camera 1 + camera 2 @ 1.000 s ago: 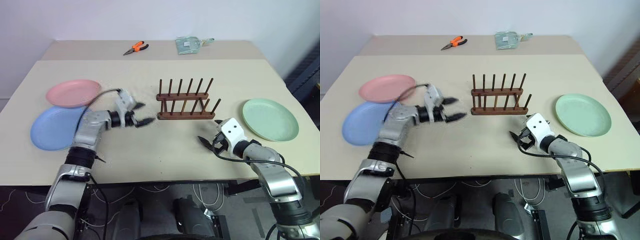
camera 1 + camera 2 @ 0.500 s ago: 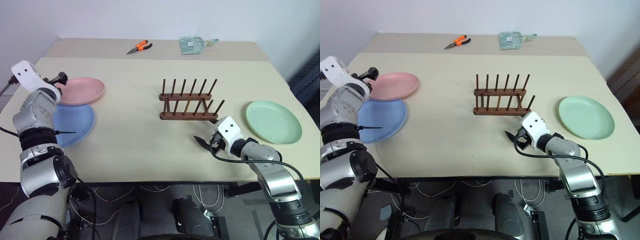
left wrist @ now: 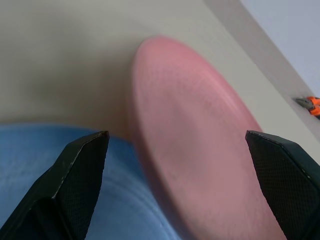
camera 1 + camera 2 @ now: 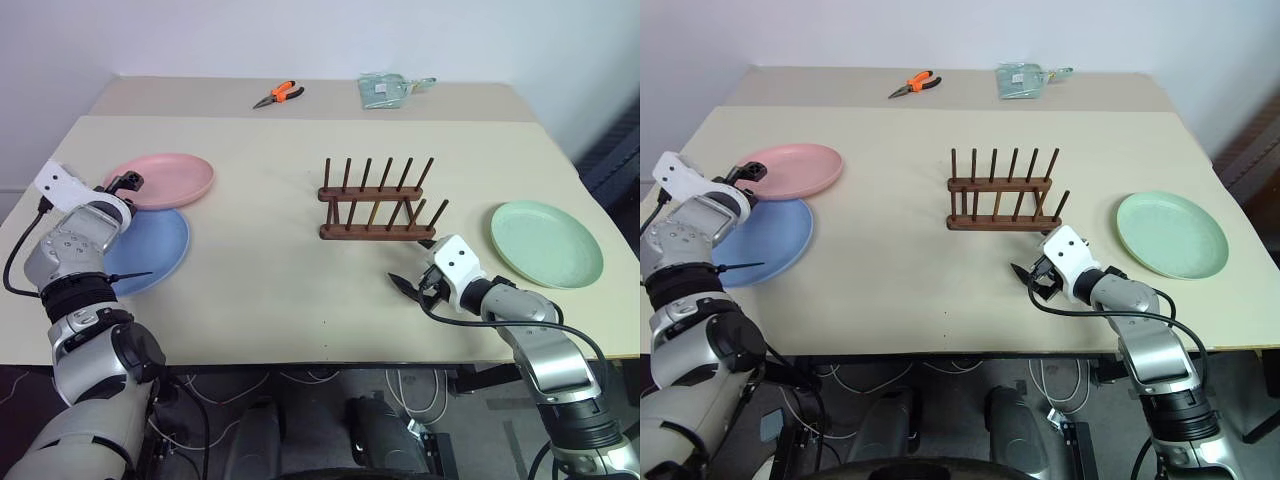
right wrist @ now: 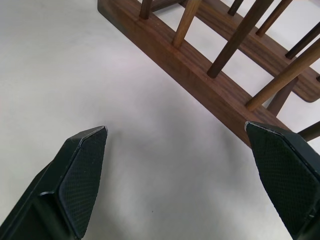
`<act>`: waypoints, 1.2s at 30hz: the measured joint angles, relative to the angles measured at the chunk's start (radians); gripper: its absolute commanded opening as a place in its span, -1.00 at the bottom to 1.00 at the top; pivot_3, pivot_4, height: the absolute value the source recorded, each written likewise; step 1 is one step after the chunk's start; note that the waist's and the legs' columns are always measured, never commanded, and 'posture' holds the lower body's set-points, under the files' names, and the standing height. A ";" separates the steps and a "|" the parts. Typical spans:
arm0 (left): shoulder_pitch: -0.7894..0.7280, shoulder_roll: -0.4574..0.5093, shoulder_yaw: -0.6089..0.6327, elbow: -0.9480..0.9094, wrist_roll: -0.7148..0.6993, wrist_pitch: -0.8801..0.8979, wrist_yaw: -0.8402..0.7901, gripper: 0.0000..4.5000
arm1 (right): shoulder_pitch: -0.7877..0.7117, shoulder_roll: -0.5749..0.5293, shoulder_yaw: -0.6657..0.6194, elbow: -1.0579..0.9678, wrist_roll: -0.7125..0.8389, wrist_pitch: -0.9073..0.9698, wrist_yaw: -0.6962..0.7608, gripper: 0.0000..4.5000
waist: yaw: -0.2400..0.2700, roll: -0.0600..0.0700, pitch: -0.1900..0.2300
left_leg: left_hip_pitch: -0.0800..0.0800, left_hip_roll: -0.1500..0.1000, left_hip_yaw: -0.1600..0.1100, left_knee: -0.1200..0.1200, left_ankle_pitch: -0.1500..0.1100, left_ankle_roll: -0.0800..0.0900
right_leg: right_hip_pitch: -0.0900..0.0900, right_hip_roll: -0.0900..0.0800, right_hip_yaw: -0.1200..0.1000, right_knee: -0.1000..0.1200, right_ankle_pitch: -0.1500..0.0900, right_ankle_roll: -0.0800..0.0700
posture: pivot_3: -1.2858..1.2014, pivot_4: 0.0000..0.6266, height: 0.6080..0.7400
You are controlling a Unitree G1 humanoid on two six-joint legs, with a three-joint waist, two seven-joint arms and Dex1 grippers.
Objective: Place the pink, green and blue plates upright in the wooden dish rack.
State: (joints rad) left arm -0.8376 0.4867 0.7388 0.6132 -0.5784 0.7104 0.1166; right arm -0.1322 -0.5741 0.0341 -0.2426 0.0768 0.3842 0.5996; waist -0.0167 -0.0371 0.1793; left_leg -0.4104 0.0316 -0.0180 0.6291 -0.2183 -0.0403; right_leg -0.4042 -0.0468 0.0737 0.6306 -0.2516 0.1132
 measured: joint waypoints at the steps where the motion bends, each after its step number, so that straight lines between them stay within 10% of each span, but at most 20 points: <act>1: 0.000 0.000 0.002 0.006 -0.002 0.000 0.003 0.62 | 0.000 0.000 0.000 0.003 -0.005 -0.001 -0.001 1.00 | 0.000 0.000 0.000 | 0.000 0.000 0.000 0.000 0.000 0.000 | 0.000 0.000 0.000 0.000 0.000 0.000 | 0.03 -0.52 0.88; 8: -0.026 -0.001 0.002 0.020 -0.038 0.001 -0.006 -0.99 | 0.001 0.000 0.000 0.002 -0.017 -0.019 -0.006 1.00 | 0.002 0.000 0.000 | 0.000 0.000 0.000 0.000 0.000 0.000 | 0.000 0.000 0.000 0.000 0.000 0.000 | 0.03 -0.52 0.88; 19: -0.003 -0.153 -0.257 -0.345 -0.066 -0.003 -0.248 -0.99 | -0.091 -0.106 -0.004 -0.136 -0.082 -0.060 0.011 1.00 | 0.003 0.000 0.000 | -0.001 0.000 0.000 0.000 0.001 -0.002 | 0.000 0.000 0.000 -0.001 0.000 -0.001 | 0.03 -0.52 0.88; 26: -0.111 -0.302 -0.536 -0.480 -0.045 0.038 -0.321 -0.99 | -0.406 -0.119 0.184 -0.091 -0.418 -0.252 -0.079 1.00 | 0.000 0.000 0.000 | -0.001 0.000 0.000 -0.001 0.001 -0.002 | -0.001 0.000 0.000 -0.002 0.000 -0.001 | 0.03 -0.52 0.88; 32: -0.126 -0.402 -0.507 -0.491 -0.104 0.117 -0.254 -0.99 | -0.426 -0.157 0.286 0.079 -0.657 -0.386 -0.137 1.00 | 0.000 0.000 0.001 | -0.001 -0.001 0.000 -0.001 0.001 -0.002 | -0.001 0.000 0.001 -0.002 0.000 0.000 | 0.03 -0.52 0.88; 36: -0.127 -0.404 -0.520 -0.491 -0.106 0.159 -0.240 -1.00 | -0.426 -0.159 0.266 0.104 -0.717 -0.415 -0.183 0.16 | -0.002 0.001 0.001 | -0.001 -0.001 0.000 -0.001 0.001 -0.002 | -0.001 0.000 0.001 -0.001 0.000 0.000 | 0.03 -0.52 0.88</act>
State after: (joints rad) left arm -0.9648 0.0831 0.2191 0.1218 -0.6841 0.8693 -0.1238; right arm -0.5587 -0.7333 0.3003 -0.1384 -0.6404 -0.0311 0.4169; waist -0.0188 -0.0365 0.1802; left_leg -0.4115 0.0310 -0.0178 0.6282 -0.2172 -0.0423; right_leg -0.4055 -0.0465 0.0748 0.6292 -0.2516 0.1128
